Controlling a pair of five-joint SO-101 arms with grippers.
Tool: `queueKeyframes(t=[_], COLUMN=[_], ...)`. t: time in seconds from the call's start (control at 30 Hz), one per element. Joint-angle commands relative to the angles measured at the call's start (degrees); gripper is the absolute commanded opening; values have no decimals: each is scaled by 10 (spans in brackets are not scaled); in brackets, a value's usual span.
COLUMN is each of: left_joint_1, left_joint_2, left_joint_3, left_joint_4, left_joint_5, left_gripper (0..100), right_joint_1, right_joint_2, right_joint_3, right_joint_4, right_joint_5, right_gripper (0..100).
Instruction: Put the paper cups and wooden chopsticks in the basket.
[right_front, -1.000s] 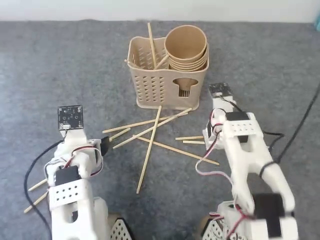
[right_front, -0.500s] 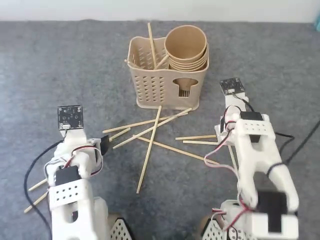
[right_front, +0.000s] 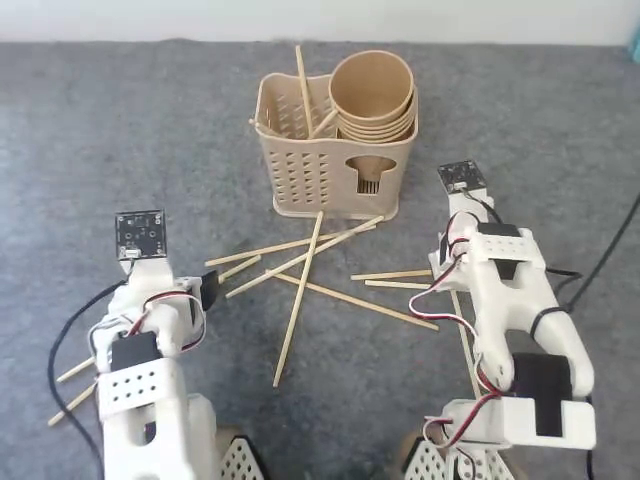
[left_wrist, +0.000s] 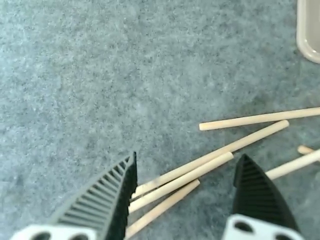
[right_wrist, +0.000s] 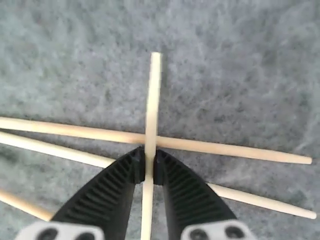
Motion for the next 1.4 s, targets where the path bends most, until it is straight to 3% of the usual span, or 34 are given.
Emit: queueKeyframes(t=[0.0,0.17,0.4,0.53,0.77,1.1,1.23,1.37], left_joint_1=[0,0,0,0,0,0,0,0], left_joint_2=[-11,-11,-11,-11,-11,-11,-11,-11], left_joint_3=[-5,-5,-5,-5,-5,-5,-5,-5], left_joint_4=[-18,-18,-18,-18,-18,-18,-18,-19], left_joint_5=[-6,-6,-6,-5,-5,-5,-5,-5], left_gripper=[297,297,297,297,297,297,297,297], right_joint_1=[7,6,4,1,-53,-197,-260,-290], right_joint_2=[-26,-129,-402,-550,-637,-634,-584,-487], right_joint_3=[-26,-26,-26,-26,-26,-26,-41,-120], right_joint_4=[10,72,147,136,19,-274,-390,-418], right_joint_5=[-6,-16,-19,-70,-135,-193,-190,-193], right_gripper=[8,8,8,8,8,8,8,8])
